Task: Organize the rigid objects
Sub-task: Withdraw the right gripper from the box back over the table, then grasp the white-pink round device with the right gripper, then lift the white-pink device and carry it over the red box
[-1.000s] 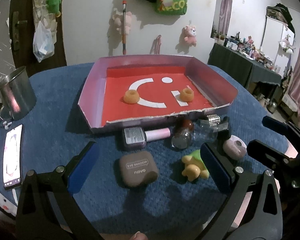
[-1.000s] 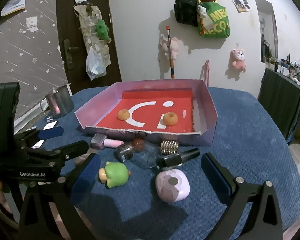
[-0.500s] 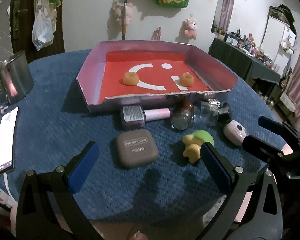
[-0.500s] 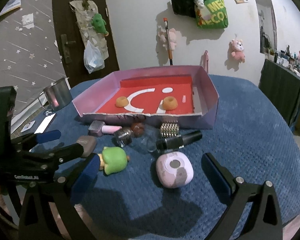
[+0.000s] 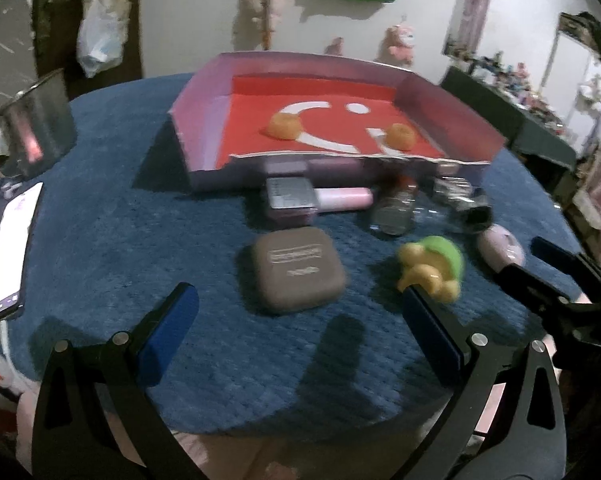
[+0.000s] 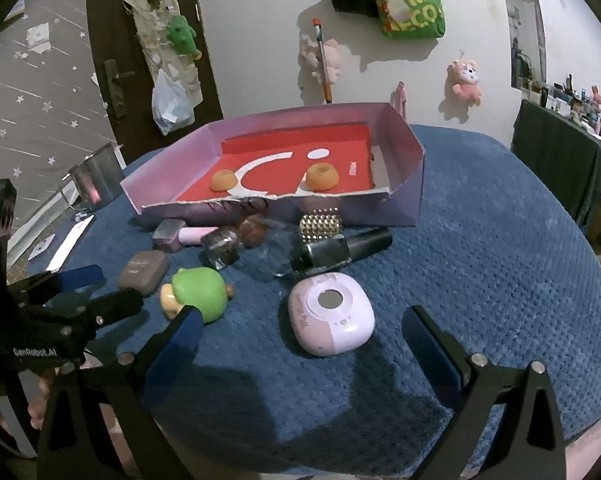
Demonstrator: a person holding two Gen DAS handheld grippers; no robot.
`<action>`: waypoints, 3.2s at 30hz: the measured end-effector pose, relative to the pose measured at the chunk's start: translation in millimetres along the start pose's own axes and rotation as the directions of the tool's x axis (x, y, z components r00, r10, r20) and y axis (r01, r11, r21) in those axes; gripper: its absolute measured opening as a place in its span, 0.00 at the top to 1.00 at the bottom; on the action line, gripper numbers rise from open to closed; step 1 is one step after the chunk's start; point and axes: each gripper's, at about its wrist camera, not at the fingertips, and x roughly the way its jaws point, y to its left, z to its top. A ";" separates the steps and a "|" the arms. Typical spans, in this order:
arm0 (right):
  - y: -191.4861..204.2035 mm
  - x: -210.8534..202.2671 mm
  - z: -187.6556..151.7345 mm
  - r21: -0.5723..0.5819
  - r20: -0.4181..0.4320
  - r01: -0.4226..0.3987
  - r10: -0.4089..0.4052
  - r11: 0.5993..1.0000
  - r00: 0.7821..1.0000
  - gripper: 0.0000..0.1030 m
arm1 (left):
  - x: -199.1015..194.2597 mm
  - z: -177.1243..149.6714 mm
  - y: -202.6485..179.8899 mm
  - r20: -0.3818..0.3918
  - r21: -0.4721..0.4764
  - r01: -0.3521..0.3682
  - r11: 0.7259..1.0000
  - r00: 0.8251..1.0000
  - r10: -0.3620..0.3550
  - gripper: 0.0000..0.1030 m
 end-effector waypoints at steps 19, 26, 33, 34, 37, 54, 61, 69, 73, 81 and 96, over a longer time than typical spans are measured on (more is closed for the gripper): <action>-3.5 24.5 -1.6 -0.015 -0.031 0.052 -0.052 0.999 0.998 0.39 | 21.7 11.5 10.0 -0.018 -0.052 0.000 0.999 1.000 -0.001 0.25; -4.2 25.0 -0.5 -0.023 -0.034 0.064 -0.065 0.998 0.997 0.47 | 21.7 13.6 2.6 -0.017 -0.027 0.029 0.999 0.999 -0.030 0.46; -4.3 21.3 -0.9 -0.016 -0.044 0.038 -0.038 0.999 0.998 0.47 | 17.4 12.8 4.1 -0.016 -0.026 0.048 0.999 0.999 -0.048 0.47; -3.8 20.0 -0.8 -0.015 -0.044 0.029 -0.029 0.999 0.999 0.47 | 15.9 12.6 3.5 -0.014 -0.022 0.050 0.998 0.999 -0.051 0.47; -0.4 16.0 0.0 -0.011 -0.046 -0.003 0.003 1.000 0.999 0.47 | 9.0 12.4 -0.3 0.004 -0.001 0.052 0.999 0.999 -0.052 0.48; 18.1 -1.0 15.7 -0.038 -0.001 -0.094 0.094 0.995 0.996 0.47 | -2.5 25.6 -10.9 0.045 0.026 0.118 0.993 0.992 -0.119 0.76; 15.8 6.2 11.8 -0.027 -0.025 -0.084 0.084 0.996 0.996 0.47 | 5.1 22.2 -5.0 0.035 0.020 0.139 0.990 0.990 -0.140 0.72; 10.6 11.7 7.3 -0.011 -0.040 -0.084 0.083 0.996 0.996 0.47 | 20.2 23.4 -3.7 0.017 -0.003 0.168 0.986 0.986 -0.168 0.55; 10.5 12.1 7.0 -0.013 -0.040 -0.082 0.082 0.997 0.996 0.47 | 27.3 27.4 -4.7 0.020 -0.003 0.163 0.987 0.986 -0.163 0.48; 8.9 10.9 -0.6 -0.031 -0.053 -0.057 0.055 0.998 0.997 0.47 | 38.4 22.8 -9.2 -0.003 0.039 0.140 0.989 0.990 -0.140 0.41; 18.5 21.0 -6.3 -0.075 -0.067 -0.039 0.034 0.996 0.997 0.47 | 34.6 24.1 -14.7 0.011 0.078 0.120 0.990 0.993 -0.121 0.43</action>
